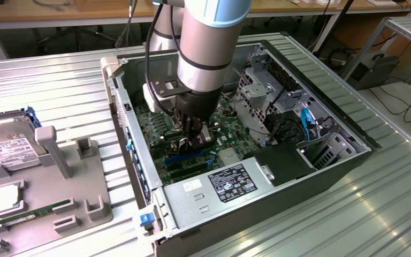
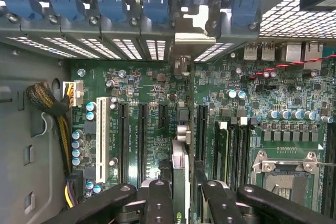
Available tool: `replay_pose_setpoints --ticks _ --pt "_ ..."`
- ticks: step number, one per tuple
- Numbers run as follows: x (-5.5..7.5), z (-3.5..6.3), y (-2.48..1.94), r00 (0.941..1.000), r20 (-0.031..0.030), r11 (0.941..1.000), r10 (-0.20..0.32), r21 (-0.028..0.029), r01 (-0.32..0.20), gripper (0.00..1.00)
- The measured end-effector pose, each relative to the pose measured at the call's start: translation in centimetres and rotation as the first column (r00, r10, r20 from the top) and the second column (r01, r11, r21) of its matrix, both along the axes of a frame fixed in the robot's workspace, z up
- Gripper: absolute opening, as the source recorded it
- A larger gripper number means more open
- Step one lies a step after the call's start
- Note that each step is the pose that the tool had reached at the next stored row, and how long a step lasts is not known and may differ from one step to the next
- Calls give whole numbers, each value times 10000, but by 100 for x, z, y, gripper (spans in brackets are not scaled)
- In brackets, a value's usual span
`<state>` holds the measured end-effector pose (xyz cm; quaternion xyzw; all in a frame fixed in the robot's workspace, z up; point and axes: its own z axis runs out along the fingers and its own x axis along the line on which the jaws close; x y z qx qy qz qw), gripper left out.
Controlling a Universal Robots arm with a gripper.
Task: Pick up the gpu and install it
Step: 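Insert the gpu into the slot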
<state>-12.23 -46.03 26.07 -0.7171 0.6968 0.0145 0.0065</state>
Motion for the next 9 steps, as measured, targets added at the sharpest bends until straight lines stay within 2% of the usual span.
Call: replay_pose_setpoints --ticks 9 --pt "0 23 0 10000 -32 10000 -1 4 1 26"
